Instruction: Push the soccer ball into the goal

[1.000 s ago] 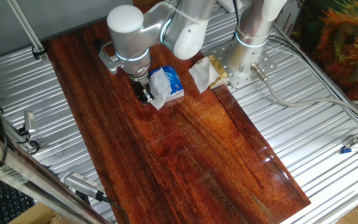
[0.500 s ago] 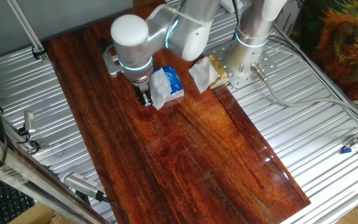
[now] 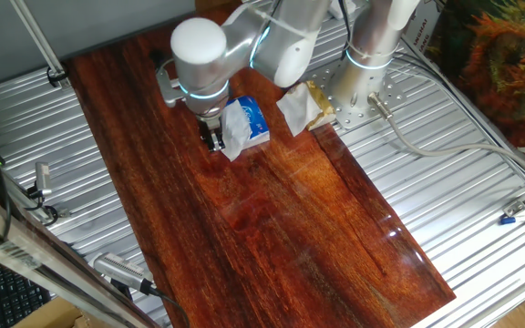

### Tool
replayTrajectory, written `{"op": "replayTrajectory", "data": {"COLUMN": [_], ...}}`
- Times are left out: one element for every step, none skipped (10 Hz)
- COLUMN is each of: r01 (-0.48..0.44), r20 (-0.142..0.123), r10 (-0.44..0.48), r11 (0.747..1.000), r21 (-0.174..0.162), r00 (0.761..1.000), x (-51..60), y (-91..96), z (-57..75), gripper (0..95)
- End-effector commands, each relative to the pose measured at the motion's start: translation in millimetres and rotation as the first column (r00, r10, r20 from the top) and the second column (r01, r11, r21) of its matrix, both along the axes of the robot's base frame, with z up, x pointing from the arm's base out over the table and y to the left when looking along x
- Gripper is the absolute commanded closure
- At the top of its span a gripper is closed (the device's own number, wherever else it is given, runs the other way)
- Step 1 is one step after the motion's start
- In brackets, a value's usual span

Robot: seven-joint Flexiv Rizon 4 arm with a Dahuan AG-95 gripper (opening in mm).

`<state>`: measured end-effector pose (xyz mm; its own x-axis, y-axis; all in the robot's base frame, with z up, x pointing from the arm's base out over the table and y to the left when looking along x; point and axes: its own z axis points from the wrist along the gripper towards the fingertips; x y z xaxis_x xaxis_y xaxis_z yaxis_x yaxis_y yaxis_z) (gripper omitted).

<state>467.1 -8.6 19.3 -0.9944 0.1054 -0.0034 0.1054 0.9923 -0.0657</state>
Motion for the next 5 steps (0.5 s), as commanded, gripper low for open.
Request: {"op": "replayTrajectory", "data": {"r01": [-0.002,-0.006,-0.023,-0.037,-0.045], "r20": [-0.006,-0.002,0.007,0.012,0.021], "r10": [0.002,0.006,0.022,0.037,0.045], "r11": [1.0,1.0,1.0,0.999,0.999], "r21": [0.01,0.016,0.018,0.019,0.026], "r00": [1.0,1.0,1.0,0.999,0.999], "x": [1.4,1.0,-0.6,-2.5,-3.9], "y": [0.2,-0.8,-4.8,-9.0,-11.9], "z": [-3.2,-3.9,-6.0,-8.1,-9.0], "gripper": [95.0,95.0,95.0,95.0,76.0]}}
